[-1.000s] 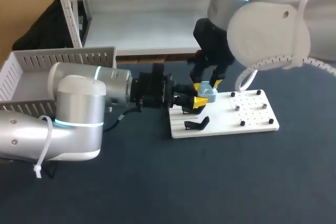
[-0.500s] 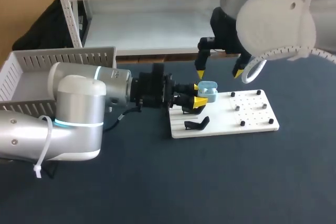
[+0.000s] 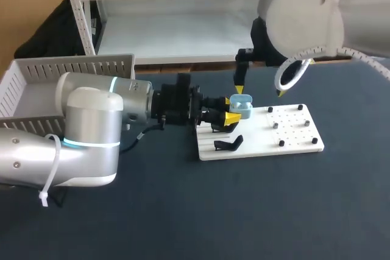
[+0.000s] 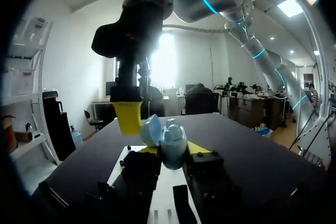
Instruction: Pick up each earbud case from the left stands, insert the matching earbuds, close the lid, and place the case in the box.
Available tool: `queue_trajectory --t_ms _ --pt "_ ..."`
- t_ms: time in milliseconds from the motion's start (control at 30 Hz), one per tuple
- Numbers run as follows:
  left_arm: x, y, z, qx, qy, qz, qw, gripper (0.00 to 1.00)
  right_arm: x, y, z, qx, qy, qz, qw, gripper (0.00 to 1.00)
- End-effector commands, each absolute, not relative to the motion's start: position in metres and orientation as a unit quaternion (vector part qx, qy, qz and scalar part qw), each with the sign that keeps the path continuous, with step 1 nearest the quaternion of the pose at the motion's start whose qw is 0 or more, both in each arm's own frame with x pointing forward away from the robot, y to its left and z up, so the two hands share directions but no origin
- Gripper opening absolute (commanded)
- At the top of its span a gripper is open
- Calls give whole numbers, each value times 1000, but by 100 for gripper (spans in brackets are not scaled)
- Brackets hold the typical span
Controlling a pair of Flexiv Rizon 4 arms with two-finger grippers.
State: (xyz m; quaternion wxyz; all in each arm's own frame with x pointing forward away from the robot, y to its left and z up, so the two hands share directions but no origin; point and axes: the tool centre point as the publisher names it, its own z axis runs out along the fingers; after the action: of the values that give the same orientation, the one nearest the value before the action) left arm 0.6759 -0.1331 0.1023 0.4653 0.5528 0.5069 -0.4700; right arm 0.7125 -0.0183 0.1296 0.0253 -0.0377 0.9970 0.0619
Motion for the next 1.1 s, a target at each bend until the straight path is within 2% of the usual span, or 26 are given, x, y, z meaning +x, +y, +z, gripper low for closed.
queue_trajectory --t_ms 33,333,533,700,933,1100 --pt "675 -133 102 552 508 -469 466 0 699 -20 130 -42 997 67 23 100" --pt "675 -133 102 552 508 -469 466 0 676 -19 141 -56 995 78 25 100" --pt "677 -128 104 549 511 -465 471 0 676 -29 169 -49 987 113 101 100" --pt "690 -84 124 531 539 -412 508 0 671 -42 193 -43 976 154 148 100" --pt "700 -3 165 502 583 -309 559 0 671 -42 193 -43 976 154 148 100" --pt "709 46 175 470 617 -267 572 0 671 -42 193 -43 976 154 148 100"
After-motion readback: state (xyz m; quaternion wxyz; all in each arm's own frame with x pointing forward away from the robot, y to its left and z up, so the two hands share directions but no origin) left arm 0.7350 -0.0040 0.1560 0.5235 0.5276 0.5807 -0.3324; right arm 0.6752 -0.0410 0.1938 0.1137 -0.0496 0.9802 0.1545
